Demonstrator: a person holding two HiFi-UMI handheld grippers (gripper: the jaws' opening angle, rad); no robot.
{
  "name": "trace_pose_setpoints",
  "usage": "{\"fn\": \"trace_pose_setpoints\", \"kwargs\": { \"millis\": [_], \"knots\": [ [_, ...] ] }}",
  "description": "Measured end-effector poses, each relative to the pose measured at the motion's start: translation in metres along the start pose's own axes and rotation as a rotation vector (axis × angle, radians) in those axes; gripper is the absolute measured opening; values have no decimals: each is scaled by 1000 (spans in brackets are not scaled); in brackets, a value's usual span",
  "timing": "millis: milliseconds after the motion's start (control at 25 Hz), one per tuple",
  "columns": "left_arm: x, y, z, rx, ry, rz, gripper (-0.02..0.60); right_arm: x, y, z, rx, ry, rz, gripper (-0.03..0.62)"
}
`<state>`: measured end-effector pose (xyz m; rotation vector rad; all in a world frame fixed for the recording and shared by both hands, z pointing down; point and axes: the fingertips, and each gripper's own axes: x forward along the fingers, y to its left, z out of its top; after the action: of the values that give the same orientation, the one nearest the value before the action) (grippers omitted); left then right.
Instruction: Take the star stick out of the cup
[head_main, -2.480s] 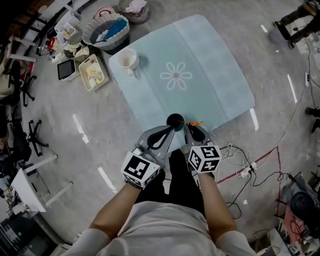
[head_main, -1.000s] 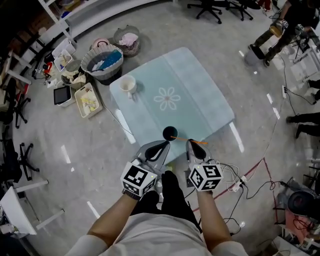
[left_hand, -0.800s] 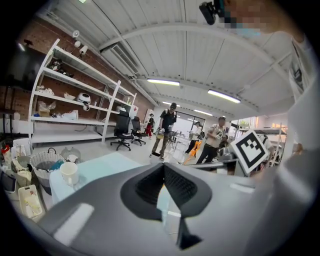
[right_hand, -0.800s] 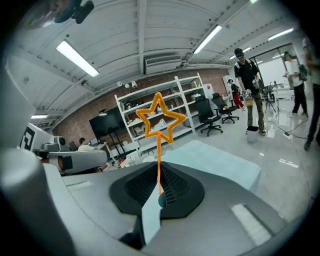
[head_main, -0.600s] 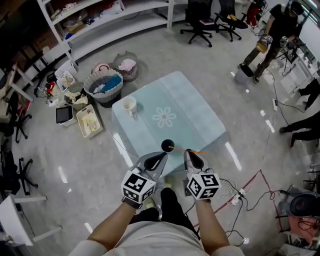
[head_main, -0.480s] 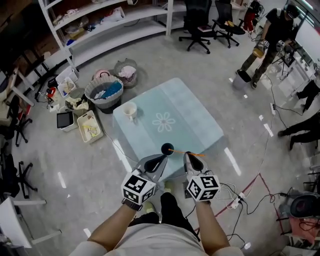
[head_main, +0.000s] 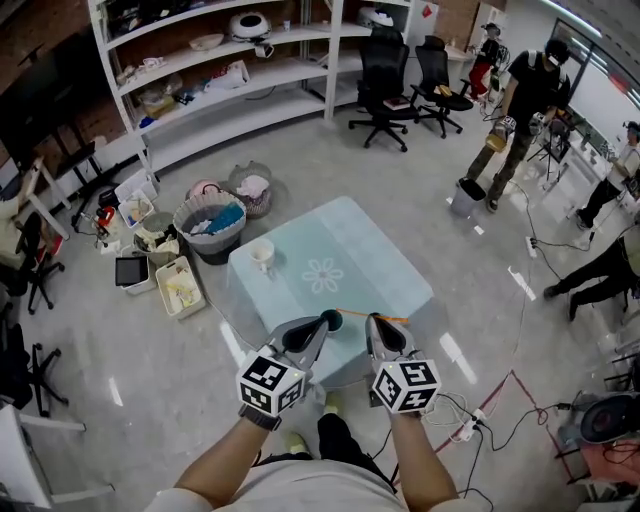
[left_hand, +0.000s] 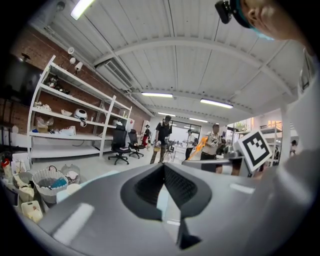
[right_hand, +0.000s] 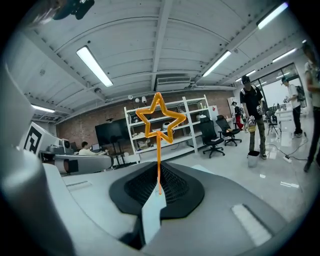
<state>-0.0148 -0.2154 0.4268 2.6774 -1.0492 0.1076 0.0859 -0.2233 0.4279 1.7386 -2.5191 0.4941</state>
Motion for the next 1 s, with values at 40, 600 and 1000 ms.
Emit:
{"fn": "trace_pose_setpoints", "kwargs": {
  "millis": [40, 600, 1000],
  "knots": [
    [-3, -2, 6, 6, -8, 0, 6, -4, 3, 6, -4, -11, 1, 27],
    [-40, -15, 66, 60, -92, 16, 6, -38, 38, 75, -69, -123, 26, 27],
    [-56, -17, 98, 90, -125, 35, 6, -51, 58, 110, -119, -170, 32, 26]
  ]
}}
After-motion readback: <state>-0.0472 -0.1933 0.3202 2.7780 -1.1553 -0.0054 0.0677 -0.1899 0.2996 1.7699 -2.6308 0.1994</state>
